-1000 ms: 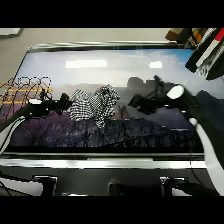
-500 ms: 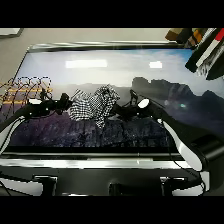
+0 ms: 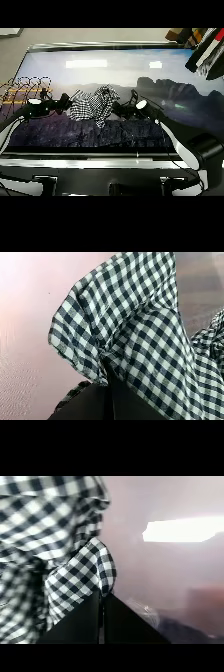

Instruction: Fold the clothes and pants, and hang the long-sleeved shirts on hangers.

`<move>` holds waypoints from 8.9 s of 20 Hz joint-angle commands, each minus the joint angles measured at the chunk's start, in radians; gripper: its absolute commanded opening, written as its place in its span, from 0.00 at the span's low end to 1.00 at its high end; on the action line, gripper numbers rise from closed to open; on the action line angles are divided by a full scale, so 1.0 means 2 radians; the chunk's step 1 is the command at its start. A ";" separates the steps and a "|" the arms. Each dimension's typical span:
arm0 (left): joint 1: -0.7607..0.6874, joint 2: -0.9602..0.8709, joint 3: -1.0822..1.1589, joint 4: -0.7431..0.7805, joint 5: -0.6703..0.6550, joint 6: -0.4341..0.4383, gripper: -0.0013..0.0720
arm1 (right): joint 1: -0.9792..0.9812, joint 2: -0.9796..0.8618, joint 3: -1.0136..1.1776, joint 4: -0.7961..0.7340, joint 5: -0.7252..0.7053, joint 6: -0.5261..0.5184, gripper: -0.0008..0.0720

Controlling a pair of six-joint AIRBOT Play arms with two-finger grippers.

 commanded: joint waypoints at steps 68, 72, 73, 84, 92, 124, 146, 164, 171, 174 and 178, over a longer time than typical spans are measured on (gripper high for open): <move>0.028 0.266 -0.038 0.367 -0.237 -0.158 0.04 | 0.255 0.109 -0.118 -0.110 -0.072 0.277 0.92; 0.028 0.266 -0.038 0.367 -0.235 -0.158 0.04 | 0.254 0.094 -0.118 -0.106 -0.131 0.277 0.91; 0.028 0.266 -0.038 0.367 -0.235 -0.158 0.04 | 0.254 0.090 -0.118 -0.102 -0.141 0.277 0.91; 0.028 0.274 -0.025 0.367 -0.239 -0.135 0.04 | 0.208 0.131 -0.098 -0.137 -0.115 0.207 0.05; 0.028 0.336 0.127 0.367 -0.238 -0.100 0.04 | 0.007 0.384 0.020 -0.316 0.023 0.202 0.05; 0.017 0.253 0.127 0.508 -0.187 -0.246 0.04 | -0.017 0.045 0.279 -0.329 0.140 0.269 0.09; 0.063 0.316 -0.133 0.215 -0.283 -0.140 0.93 | -0.407 0.532 -0.173 -0.351 0.537 0.110 0.78; -0.129 0.309 -0.202 0.212 -0.186 -0.208 0.93 | -0.407 0.530 -0.421 -0.262 0.466 0.139 0.18; -0.204 0.235 -0.202 0.177 -0.159 -0.207 0.93 | -0.407 0.531 -0.393 -0.259 0.458 0.138 0.05; -0.239 0.204 -0.202 0.121 -0.091 -0.191 0.93 | -0.407 0.531 -0.387 -0.243 0.466 0.138 0.05; -0.269 0.173 -0.200 0.054 -0.022 -0.179 0.93 | -0.407 0.531 -0.387 -0.219 0.467 0.130 0.05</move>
